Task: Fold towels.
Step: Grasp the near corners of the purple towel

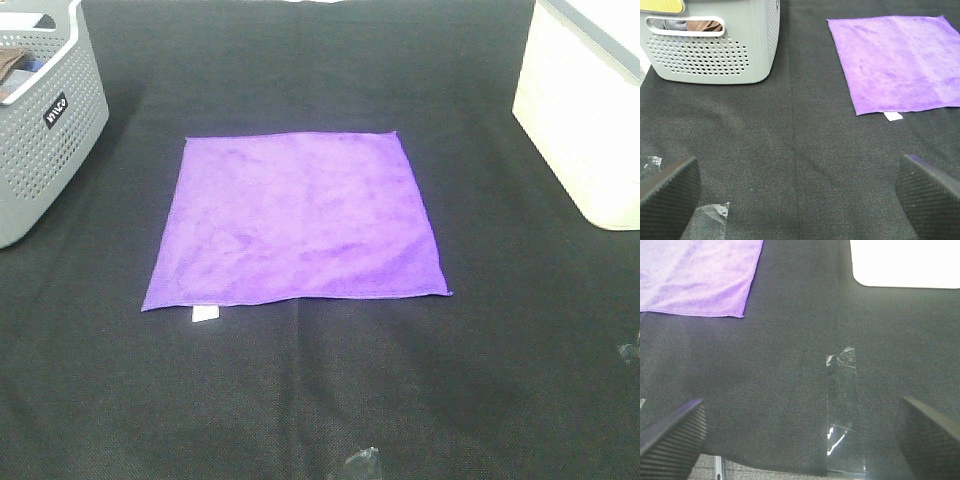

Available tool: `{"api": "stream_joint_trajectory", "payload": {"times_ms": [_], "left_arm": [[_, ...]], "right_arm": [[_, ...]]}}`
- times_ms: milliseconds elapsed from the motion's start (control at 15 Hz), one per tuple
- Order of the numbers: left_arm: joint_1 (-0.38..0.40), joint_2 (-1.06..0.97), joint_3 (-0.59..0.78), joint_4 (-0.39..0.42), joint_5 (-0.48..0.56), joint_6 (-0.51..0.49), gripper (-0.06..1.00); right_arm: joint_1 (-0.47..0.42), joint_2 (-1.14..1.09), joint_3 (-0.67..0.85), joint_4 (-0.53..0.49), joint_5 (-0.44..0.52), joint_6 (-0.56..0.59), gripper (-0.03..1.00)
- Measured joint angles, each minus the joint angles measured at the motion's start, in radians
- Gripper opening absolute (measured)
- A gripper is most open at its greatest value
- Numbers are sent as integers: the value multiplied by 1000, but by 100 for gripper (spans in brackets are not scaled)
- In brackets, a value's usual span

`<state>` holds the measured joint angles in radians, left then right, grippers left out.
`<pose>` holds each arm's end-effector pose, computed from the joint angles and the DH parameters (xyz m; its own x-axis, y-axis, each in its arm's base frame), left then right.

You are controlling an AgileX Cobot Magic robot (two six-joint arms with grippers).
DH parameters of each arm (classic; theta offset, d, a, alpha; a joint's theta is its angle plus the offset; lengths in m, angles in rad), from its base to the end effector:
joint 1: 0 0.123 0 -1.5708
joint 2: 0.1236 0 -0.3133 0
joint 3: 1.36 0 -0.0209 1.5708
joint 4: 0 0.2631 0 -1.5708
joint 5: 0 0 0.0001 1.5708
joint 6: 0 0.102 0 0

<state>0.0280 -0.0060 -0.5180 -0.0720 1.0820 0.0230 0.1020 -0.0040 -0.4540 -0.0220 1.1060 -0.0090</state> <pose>-0.0167 -0.0070 0.2817 -0.4528 -0.0235 -0.8913 0.0238 0.9990 -0.0384 -0.0104 -0.0031 0.2604 -0.5273 -0.0729 -0.8465 -0.0952 0.9951 -0.0264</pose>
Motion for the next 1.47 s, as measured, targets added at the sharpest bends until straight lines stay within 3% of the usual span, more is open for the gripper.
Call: {"api": "stream_joint_trajectory", "payload": {"times_ms": [1467], "left_arm": [[0,1,0,3,0,0,99]], "right_arm": [[0,0,-1,0,0,-1,96]]}}
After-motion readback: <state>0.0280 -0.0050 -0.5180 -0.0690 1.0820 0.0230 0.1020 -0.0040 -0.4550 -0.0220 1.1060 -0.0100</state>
